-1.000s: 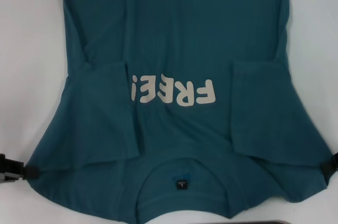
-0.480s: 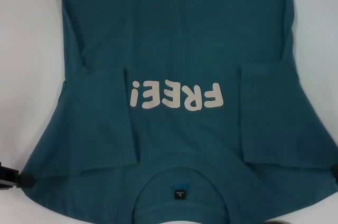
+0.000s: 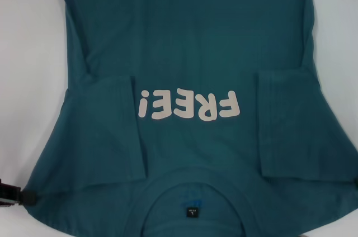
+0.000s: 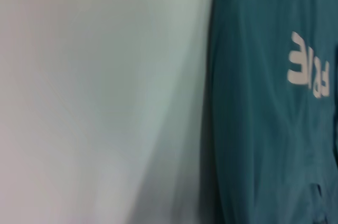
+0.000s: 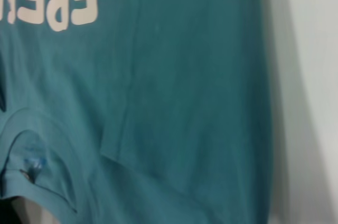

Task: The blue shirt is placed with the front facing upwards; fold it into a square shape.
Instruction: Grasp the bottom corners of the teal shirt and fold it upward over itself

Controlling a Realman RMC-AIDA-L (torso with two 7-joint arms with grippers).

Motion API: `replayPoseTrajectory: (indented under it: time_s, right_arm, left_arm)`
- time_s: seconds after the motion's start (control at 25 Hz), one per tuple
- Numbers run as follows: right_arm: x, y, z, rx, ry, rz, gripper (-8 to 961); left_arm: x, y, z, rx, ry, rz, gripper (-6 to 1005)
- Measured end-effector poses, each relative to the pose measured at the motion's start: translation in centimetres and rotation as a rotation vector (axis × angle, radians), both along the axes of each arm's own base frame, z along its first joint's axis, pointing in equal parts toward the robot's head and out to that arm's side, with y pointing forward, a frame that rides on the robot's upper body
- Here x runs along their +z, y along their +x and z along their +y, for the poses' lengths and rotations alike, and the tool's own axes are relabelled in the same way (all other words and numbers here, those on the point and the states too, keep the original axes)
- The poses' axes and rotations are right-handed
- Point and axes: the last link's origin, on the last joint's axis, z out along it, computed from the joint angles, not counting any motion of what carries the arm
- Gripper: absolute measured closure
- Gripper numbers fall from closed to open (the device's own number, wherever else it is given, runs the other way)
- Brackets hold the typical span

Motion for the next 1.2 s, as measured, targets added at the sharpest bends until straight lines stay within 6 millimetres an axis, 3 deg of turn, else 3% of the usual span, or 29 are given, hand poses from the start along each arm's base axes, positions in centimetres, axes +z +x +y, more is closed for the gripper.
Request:
replayPoseTrajectory:
  time_s: [0.44, 0.6, 0.92, 1.2]
  right_arm:
    - [0.1, -0.2, -0.3, 0.018, -0.011, 0.016, 938]
    - [-0.2, -1.4, 0.4, 0.079, -0.013, 0.081, 938]
    - [-0.5, -5.8, 3.8, 0.222, 0.099, 0.321, 939]
    - [0.7, -7.3, 7.7, 0.242, 0.327, 0.352, 939]
  left_arm:
    - [-0.2, 1.2, 0.3, -0.072, -0.019, -0.053, 986]
    - [-0.5, 2.1, 1.0, -0.121, -0.010, -0.088, 986]
    - [-1.5, 6.0, 6.7, -0.206, 0.090, -0.213, 987]
    - [-2.9, 8.5, 12.2, -0.188, 0.195, -0.165, 987]
